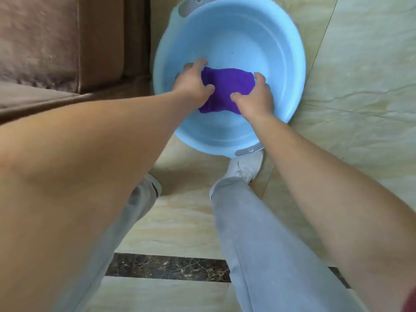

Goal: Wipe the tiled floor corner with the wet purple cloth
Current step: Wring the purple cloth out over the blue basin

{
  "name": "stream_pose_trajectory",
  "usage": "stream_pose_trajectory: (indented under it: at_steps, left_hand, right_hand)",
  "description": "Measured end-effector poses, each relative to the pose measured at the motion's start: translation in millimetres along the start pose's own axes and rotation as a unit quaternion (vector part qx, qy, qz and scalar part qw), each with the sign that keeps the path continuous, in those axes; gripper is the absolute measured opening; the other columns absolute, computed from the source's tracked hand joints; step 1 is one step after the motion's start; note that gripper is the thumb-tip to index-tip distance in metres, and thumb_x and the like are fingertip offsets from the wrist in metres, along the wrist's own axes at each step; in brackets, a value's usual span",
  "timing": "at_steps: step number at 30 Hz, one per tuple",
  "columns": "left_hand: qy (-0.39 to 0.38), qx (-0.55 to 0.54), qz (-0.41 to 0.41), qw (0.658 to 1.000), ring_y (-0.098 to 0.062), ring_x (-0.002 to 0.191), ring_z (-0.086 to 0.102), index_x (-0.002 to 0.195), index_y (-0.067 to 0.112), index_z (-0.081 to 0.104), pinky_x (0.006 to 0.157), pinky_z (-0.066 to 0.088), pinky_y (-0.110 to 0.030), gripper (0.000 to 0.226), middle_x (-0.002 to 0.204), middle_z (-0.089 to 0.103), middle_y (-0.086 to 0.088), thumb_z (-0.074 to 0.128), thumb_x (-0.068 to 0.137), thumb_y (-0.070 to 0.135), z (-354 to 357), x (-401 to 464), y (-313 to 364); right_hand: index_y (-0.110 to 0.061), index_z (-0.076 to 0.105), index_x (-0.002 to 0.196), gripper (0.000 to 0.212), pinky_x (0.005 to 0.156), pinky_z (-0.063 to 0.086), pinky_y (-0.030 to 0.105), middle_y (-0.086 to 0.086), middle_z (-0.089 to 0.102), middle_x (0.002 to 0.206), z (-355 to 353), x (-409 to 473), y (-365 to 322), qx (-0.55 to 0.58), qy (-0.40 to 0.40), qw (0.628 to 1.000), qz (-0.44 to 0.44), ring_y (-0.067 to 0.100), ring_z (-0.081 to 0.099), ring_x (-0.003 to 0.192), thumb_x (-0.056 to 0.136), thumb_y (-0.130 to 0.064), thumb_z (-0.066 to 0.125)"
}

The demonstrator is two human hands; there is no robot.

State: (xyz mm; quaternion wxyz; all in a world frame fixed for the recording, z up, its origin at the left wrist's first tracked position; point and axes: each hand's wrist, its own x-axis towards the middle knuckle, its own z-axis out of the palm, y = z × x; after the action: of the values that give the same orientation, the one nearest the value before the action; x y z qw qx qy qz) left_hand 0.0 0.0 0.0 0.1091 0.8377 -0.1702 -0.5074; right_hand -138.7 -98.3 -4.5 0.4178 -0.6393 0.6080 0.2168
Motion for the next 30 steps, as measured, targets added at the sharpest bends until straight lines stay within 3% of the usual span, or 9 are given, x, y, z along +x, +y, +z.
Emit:
stream_pose_trajectory:
  at_steps: [4, 7, 11, 14, 17, 20, 22, 26, 30]
  left_hand:
    - [-0.067, 0.05, 0.003, 0.997, -0.032, 0.135, 0.049, 0.156, 0.027, 0.028, 0.11, 0.043, -0.04, 0.078, 0.152, 0.044, -0.01, 0.066, 0.088, 0.027, 9, 18, -7]
    - [-0.058, 0.093, -0.026, 0.994, -0.034, 0.125, 0.058, 0.14, 0.017, 0.052, 0.099, 0.048, -0.037, 0.051, 0.138, 0.061, -0.012, 0.058, 0.089, 0.017, 17, 24, -8]
    - [-0.047, 0.068, -0.09, 0.993, -0.037, 0.103, 0.067, 0.105, 0.008, 0.067, 0.075, 0.048, -0.033, 0.028, 0.11, 0.071, -0.015, 0.059, 0.084, 0.025, 12, 9, -11]
    - [-0.016, 0.02, -0.112, 0.993, -0.036, 0.089, 0.062, 0.087, 0.01, 0.061, 0.07, 0.043, -0.032, 0.028, 0.088, 0.065, -0.013, 0.057, 0.083, 0.037, -3, -32, -6]
    - [-0.004, -0.033, -0.124, 0.992, -0.036, 0.086, 0.06, 0.078, 0.01, 0.058, 0.068, 0.038, -0.03, 0.028, 0.074, 0.059, -0.009, 0.054, 0.083, 0.037, -29, -92, 14]
    - [-0.007, -0.065, -0.118, 0.991, -0.039, 0.103, 0.067, 0.099, 0.001, 0.069, 0.069, 0.039, -0.03, 0.043, 0.107, 0.072, -0.022, 0.054, 0.08, 0.036, -72, -149, 45]
    - [0.0, -0.084, -0.095, 0.992, -0.039, 0.103, 0.067, 0.103, 0.003, 0.071, 0.068, 0.04, -0.028, 0.046, 0.11, 0.073, -0.02, 0.055, 0.076, 0.037, -109, -185, 68]
    - [-0.018, -0.183, -0.063, 0.981, -0.026, 0.06, 0.052, 0.062, 0.015, 0.06, 0.049, 0.035, -0.025, 0.016, 0.061, 0.055, -0.003, 0.061, 0.066, 0.031, -182, -261, 106]
    - [0.006, -0.285, -0.033, 0.958, -0.011, 0.04, 0.038, 0.048, 0.017, 0.056, 0.037, 0.025, -0.019, 0.016, 0.039, 0.043, 0.01, 0.061, 0.056, 0.03, -268, -363, 137]
  right_hand:
    - [-0.025, 0.027, 0.154, 0.088, 0.089, 0.051, 0.034, 0.006, 0.047, 0.143, 19, 16, 7, -0.017, -0.017, 1.0, 0.012, 0.028, 0.054, 0.121, 0.079, -0.025, 0.073]
    - [-0.022, 0.041, 0.145, 0.072, 0.078, 0.05, 0.031, 0.003, 0.059, 0.124, 27, 25, 10, 0.014, -0.036, 0.998, 0.045, 0.023, 0.059, 0.102, 0.08, -0.017, 0.072]
    - [-0.017, 0.067, 0.106, 0.037, 0.073, 0.057, 0.032, -0.002, 0.068, 0.091, 18, 9, 4, 0.03, -0.064, 0.996, 0.052, 0.023, 0.067, 0.087, 0.069, -0.02, 0.072]
    - [-0.016, 0.061, 0.074, 0.023, 0.054, 0.043, 0.029, -0.004, 0.055, 0.066, -8, -29, -11, 0.079, -0.06, 0.993, 0.057, 0.022, 0.052, 0.064, 0.054, -0.025, 0.067]
    - [-0.02, 0.054, 0.066, 0.021, 0.057, 0.033, 0.032, 0.001, 0.046, 0.066, -50, -84, -29, 0.149, -0.078, 0.984, 0.053, 0.021, 0.041, 0.064, 0.048, -0.021, 0.065]
    - [-0.02, 0.055, 0.057, 0.017, 0.059, 0.033, 0.034, 0.002, 0.049, 0.063, -97, -143, -54, 0.228, -0.09, 0.969, 0.039, 0.018, 0.044, 0.063, 0.043, -0.018, 0.065]
    - [-0.02, 0.054, 0.06, 0.02, 0.061, 0.032, 0.035, 0.004, 0.049, 0.066, -130, -186, -78, 0.26, -0.088, 0.961, 0.019, 0.019, 0.044, 0.065, 0.044, -0.016, 0.065]
    - [-0.017, 0.057, 0.071, 0.022, 0.068, 0.035, 0.035, 0.007, 0.054, 0.079, -190, -268, -122, 0.297, -0.077, 0.952, -0.012, 0.02, 0.047, 0.073, 0.051, -0.01, 0.062]
    - [-0.015, 0.056, 0.074, 0.018, 0.073, 0.04, 0.034, 0.006, 0.059, 0.078, -246, -364, -182, 0.358, -0.08, 0.929, -0.048, 0.021, 0.053, 0.077, 0.06, -0.008, 0.064]
